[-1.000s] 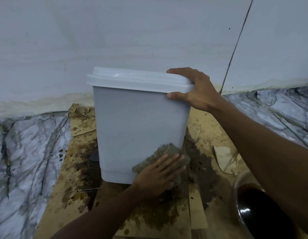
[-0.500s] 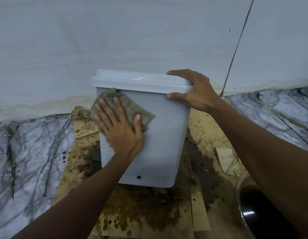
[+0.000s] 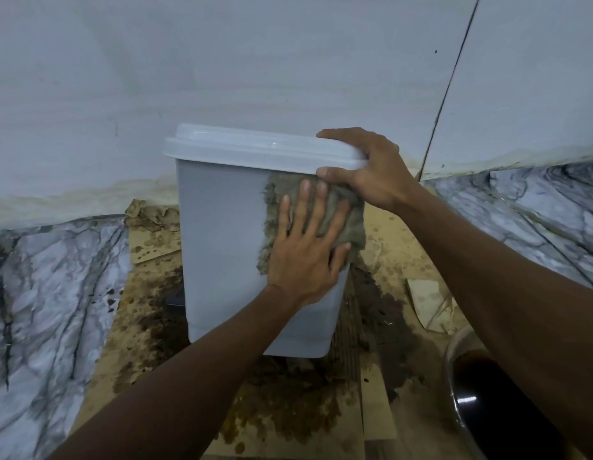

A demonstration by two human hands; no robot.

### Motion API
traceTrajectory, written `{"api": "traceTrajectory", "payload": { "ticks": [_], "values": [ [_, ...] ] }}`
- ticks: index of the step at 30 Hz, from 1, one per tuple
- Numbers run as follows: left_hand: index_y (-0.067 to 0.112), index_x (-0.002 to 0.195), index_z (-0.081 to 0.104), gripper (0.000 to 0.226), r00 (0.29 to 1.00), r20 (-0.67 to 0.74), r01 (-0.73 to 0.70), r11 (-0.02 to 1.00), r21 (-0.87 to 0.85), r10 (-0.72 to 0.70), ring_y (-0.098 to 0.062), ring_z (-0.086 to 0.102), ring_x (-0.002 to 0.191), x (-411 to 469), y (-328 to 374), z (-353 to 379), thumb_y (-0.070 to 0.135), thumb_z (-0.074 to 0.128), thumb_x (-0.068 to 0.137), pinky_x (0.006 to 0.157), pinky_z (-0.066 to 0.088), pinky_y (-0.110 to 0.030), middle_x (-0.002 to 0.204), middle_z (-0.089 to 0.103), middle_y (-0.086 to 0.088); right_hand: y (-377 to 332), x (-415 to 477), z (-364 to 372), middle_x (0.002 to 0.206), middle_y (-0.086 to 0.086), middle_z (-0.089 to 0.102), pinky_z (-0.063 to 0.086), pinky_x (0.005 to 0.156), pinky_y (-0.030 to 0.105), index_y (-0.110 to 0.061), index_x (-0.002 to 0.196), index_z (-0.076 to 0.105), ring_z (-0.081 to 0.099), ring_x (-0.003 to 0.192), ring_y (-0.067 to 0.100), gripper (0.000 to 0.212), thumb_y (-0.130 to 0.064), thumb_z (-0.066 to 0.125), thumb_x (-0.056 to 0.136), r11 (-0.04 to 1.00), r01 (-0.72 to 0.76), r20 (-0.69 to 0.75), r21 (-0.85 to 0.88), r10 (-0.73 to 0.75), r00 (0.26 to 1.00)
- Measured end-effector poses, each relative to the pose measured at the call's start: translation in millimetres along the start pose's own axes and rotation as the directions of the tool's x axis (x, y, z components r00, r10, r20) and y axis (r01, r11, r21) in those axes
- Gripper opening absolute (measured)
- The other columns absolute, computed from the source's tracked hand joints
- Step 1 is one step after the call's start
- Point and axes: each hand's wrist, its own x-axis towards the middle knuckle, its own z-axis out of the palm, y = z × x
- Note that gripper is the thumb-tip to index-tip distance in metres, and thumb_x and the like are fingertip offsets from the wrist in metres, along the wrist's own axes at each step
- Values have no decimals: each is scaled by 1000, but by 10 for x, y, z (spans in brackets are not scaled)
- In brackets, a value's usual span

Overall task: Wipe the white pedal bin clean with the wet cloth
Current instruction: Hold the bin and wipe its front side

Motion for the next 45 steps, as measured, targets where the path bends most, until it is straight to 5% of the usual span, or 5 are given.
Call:
{"api": "traceTrajectory", "payload": {
  "ticks": [14,26,33,39,45],
  "values": [
    [20,161,9,74,745,337,-619,785,29,575,-30,-6,155,-1481,-497,204,48,42,101,124,-11,-47,169,-5,-12,4,-13,-26,128,-21,63,35,113,50,-47,120,66,53,125,9,63,-68,74,61,999,-29,24,45,27,999],
    [8,159,15,75,916,-61,399,915,52,-396,-44,2,153,-446,-1000,-225,52,33,100,122,6,-61,164,6,-27,-35,24,-4,127,-22,64,34,114,48,-46,120,67,53,123,5,64,-67,74,59,998,-47,22,51,46,999],
    [21,159,14,73,992,52,-112,993,27,111,-37,-5,154,-249,-343,-76,53,42,100,123,0,-59,166,-5,-13,-49,-9,-17,126,-17,66,41,110,46,-42,119,69,57,120,6,65,-65,76,59,997,-30,24,77,28,999],
    [21,161,13,66,749,318,-619,785,21,581,-30,-11,155,-1148,-455,126,49,34,104,123,-15,-49,168,-10,-11,-13,-58,-57,129,-17,63,40,111,45,-42,122,67,54,123,6,65,-65,75,62,998,-14,23,59,13,1000],
    [24,159,15,73,945,181,-290,954,72,273,-27,-3,156,-1054,-976,-76,62,31,100,125,-6,-47,168,-6,-8,-45,-53,-26,128,-19,64,38,112,48,-43,121,68,55,121,6,65,-67,74,61,999,1,12,46,-1,1000]
  ]
}}
